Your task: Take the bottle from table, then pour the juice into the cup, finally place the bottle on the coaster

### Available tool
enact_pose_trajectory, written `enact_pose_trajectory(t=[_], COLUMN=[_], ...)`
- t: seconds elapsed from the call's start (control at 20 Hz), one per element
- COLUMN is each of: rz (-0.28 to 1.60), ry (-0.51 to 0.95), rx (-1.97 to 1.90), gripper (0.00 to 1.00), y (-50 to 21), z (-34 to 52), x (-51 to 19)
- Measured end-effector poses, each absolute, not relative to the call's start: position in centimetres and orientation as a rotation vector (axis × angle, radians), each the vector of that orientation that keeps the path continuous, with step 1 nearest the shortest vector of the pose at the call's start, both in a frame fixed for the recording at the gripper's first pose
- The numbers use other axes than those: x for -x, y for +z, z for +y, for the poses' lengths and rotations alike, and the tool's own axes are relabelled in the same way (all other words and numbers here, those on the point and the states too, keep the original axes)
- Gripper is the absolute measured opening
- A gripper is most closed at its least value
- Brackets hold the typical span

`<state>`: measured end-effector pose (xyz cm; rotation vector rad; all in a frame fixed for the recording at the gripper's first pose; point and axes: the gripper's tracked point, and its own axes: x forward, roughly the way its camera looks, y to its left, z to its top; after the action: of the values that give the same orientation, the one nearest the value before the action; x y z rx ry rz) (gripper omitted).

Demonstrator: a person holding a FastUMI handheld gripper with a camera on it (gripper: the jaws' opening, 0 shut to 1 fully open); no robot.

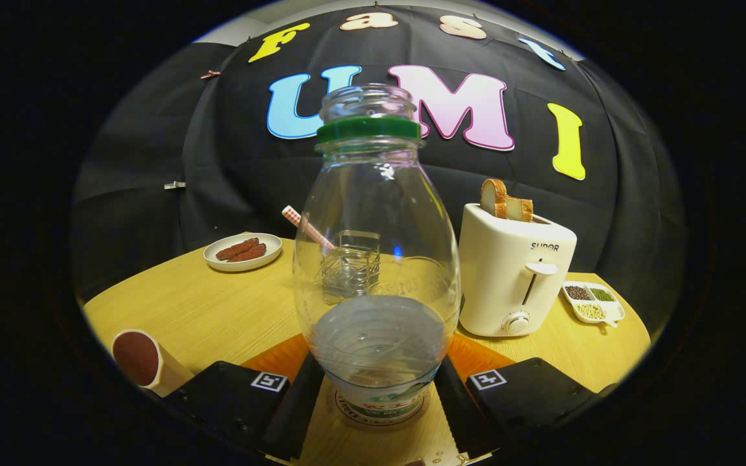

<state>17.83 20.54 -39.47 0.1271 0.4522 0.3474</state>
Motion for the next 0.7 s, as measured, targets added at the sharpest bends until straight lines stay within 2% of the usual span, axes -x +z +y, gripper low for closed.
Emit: enact_pose_trajectory(t=[0.7], rz=[0.492], ry=[0.383], rx=[-0.165], gripper=[0.92], y=[-40.0], z=[20.9], x=[-20.2])
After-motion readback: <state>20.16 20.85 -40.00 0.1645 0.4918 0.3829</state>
